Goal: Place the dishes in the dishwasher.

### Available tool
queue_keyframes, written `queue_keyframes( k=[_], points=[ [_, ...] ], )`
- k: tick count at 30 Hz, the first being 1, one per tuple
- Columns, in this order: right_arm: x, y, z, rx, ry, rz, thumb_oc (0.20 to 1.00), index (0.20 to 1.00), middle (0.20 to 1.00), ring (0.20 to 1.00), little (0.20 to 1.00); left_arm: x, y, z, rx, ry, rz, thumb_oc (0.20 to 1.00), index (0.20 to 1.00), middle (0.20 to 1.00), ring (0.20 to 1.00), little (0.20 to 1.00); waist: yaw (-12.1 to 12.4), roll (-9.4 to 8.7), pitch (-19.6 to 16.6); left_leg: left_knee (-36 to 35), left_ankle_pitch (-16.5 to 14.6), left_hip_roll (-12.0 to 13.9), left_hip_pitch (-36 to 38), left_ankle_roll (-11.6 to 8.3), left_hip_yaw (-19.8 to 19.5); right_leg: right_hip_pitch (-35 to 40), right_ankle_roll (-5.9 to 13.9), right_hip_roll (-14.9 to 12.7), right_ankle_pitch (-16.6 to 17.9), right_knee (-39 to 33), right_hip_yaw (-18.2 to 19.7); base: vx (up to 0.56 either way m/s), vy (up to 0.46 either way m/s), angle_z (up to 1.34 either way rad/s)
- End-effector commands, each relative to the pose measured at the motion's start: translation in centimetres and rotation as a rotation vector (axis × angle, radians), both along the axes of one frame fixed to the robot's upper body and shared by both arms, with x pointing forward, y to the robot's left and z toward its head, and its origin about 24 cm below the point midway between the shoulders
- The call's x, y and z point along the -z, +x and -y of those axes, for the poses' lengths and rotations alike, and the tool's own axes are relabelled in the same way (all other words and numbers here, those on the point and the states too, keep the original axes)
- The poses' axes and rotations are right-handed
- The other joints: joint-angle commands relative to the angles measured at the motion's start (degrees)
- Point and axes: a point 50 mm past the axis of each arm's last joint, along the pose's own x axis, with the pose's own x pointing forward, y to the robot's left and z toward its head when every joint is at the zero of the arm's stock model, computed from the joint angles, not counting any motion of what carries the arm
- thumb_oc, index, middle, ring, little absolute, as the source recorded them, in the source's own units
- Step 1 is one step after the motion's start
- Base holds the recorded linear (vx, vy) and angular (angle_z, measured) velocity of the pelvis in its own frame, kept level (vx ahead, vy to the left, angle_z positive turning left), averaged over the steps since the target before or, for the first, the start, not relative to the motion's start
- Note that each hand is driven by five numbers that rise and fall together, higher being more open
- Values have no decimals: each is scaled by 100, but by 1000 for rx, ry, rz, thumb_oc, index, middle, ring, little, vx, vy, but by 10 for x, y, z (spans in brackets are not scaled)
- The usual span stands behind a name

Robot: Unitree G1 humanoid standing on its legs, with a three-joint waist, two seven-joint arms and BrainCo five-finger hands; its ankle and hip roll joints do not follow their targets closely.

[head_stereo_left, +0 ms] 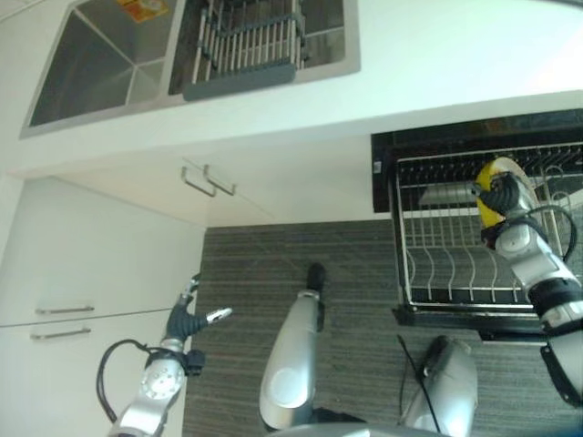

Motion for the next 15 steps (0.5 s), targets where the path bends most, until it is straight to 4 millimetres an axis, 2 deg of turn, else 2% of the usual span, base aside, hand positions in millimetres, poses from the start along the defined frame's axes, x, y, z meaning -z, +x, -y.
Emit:
queue_keyframes(
  k=[1, 10, 15],
  points=[
    [-30, 13, -2, -1, -91, 57, 200, 200, 200, 200, 200, -14, 8, -7, 5, 8, 74, 1000, 1000, 1000, 1000, 1000, 145, -51, -273, 734, -1182, 216, 62, 154, -463, -272, 104, -152, 831, -609, -47, -52, 31, 1],
    [-21, 19, 0, 68, -130, -57, 200, 200, 200, 200, 200, -23, 18, -5, 32, 7, 106, 1000, 1000, 1000, 1000, 1000, 325, 28, -219, 798, -1189, 82, -213, 235, -530, -503, 91, -152, 804, -517, -62, -16, 6, 3],
    [-7, 17, 1, 106, -108, -156, 200, 200, 200, 200, 200, -30, 25, -3, 35, -2, 127, 1000, 1000, 1000, 1000, 1000, 374, 71, -171, 905, -1230, 25, -370, 287, -557, -643, 72, -164, 797, -459, -44, -8, 34, 5]
  ],
)
